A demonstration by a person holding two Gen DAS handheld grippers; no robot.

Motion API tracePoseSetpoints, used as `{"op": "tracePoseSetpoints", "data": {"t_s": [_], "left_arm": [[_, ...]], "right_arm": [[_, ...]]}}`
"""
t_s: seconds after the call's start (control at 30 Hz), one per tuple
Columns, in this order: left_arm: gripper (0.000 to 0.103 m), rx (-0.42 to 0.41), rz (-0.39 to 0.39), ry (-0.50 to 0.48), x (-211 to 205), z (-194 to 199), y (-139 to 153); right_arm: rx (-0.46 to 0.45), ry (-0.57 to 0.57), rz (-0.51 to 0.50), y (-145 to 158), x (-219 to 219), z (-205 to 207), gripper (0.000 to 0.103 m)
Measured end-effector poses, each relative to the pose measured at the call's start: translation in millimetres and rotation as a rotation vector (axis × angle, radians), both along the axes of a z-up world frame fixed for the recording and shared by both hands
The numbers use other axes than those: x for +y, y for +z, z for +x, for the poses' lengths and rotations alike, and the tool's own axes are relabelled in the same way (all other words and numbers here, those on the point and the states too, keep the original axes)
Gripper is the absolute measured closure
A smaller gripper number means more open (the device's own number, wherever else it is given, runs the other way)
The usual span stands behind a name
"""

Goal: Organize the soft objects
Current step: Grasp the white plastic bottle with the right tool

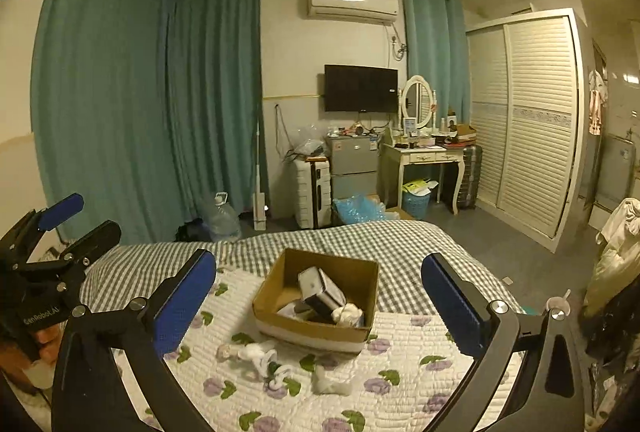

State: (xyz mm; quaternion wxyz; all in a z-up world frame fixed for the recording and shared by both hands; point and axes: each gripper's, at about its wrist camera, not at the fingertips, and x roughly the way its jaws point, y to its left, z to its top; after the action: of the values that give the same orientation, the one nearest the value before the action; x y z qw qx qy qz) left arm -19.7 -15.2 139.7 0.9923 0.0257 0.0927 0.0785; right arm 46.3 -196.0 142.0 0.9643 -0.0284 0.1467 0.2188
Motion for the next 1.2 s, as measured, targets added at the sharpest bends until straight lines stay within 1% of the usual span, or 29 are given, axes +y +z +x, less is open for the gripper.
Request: {"op": "tracePoseSetpoints", "data": {"t_s": [0.1, 0.3, 0.37, 0.5, 0.67, 0.7, 0.73, 0.8, 0.83, 0.87, 0.9, 0.97, 1.0, 1.07, 1.13, 1.2], "left_arm": [[0.009, 0.07, -0.039, -0.004, 0, 13, -27], [0.009, 0.154, -0.077, 0.038, -1, 45, -82], [0.009, 0.196, -0.095, 0.048, -1, 59, -104], [0.009, 0.261, -0.114, 0.075, -2, 77, -145], [0.009, 0.352, -0.162, 0.098, 4, 102, -199], [0.009, 0.368, -0.167, 0.101, 5, 106, -208], [0.009, 0.393, -0.169, 0.102, 5, 110, -218], [0.01, 0.426, -0.177, 0.107, 5, 117, -235], [0.01, 0.443, -0.185, 0.104, 5, 119, -243], [0.01, 0.453, -0.19, 0.098, 4, 121, -249], [0.01, 0.463, -0.19, 0.092, 1, 122, -254], [0.011, 0.478, -0.174, 0.083, -6, 122, -260], [0.011, 0.487, -0.163, 0.077, -11, 122, -262], [0.012, 0.508, -0.147, 0.051, -22, 122, -267], [0.028, 0.533, -0.144, 0.029, -30, 122, -273], [0.035, 0.567, -0.154, 0.007, -36, 124, -278]], "right_arm": [[0.011, 0.009, -0.023, -23, 2, -2, 0.0], [0.083, 0.018, -0.072, -93, 13, 30, 0.0], [0.112, 0.02, -0.082, -118, 12, 44, 0.0], [0.201, 0.059, -0.129, -166, 16, 79, 0.0], [0.293, 0.097, -0.189, -223, 27, 120, 0.0], [0.317, 0.101, -0.194, -234, 28, 127, 0.001], [0.334, 0.108, -0.2, -244, 29, 132, 0.003], [0.366, 0.119, -0.232, -262, 31, 141, 0.005], [0.387, 0.129, -0.248, -274, 31, 146, 0.008], [0.403, 0.137, -0.251, -281, 31, 148, 0.012], [0.422, 0.143, -0.253, -288, 32, 151, 0.013], [0.476, 0.172, -0.245, -304, 33, 157, 0.027], [0.497, 0.185, -0.239, -309, 34, 159, 0.03], [0.541, 0.209, -0.252, -324, 38, 159, 0.042], [0.519, 0.193, -0.316, -331, 40, 154, 0.057], [0.518, 0.199, -0.281, -327, 34, 154, 0.065]]}}
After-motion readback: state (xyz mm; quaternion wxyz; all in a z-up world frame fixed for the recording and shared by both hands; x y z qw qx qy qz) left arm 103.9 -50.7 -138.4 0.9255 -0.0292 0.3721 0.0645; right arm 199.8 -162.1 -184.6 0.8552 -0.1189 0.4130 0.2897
